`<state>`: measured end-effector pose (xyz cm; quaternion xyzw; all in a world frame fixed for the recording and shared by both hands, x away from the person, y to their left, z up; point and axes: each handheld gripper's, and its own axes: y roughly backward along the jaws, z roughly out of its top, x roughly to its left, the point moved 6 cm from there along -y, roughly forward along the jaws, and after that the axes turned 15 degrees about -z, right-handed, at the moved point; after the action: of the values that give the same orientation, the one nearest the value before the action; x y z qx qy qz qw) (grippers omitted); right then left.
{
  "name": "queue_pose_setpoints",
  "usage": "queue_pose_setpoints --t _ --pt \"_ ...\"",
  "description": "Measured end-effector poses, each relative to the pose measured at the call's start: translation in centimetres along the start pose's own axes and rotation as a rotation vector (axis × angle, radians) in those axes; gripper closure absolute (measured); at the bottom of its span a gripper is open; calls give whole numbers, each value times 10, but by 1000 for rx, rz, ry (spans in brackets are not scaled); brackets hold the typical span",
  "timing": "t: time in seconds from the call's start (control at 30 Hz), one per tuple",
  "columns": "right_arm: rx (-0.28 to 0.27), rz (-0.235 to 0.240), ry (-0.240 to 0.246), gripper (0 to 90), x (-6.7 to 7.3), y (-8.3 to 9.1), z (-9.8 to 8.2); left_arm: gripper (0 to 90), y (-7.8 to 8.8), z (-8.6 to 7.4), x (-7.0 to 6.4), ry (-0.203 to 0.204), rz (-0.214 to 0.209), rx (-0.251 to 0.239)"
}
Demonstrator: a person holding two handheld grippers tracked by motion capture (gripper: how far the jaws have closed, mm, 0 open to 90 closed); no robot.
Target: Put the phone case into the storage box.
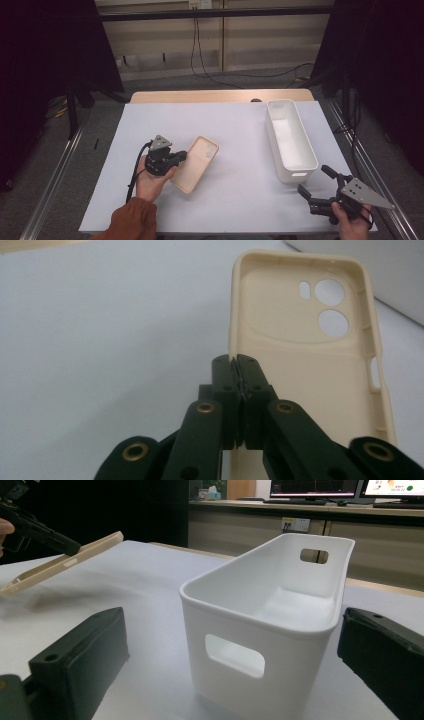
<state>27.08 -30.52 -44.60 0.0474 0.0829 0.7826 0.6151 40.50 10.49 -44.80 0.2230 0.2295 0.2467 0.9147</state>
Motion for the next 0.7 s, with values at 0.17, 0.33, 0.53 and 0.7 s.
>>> queue_pose_setpoints --t 0.17,0.33,0.53,0.7 --pt "-1 -1 -5 0 -1 0 0 883 4 3 -2 -10 -10 -46" --pt "-2 -2 -8 0 -1 -1 1 883 7 1 -2 -15 2 -74" --pt "-2 -8 -19 0 -2 -1 1 883 14 3 -3 -16 10 -112" --pt "-22 -27 -34 0 -1 -2 10 883 17 5 -5 -19 10 -129"
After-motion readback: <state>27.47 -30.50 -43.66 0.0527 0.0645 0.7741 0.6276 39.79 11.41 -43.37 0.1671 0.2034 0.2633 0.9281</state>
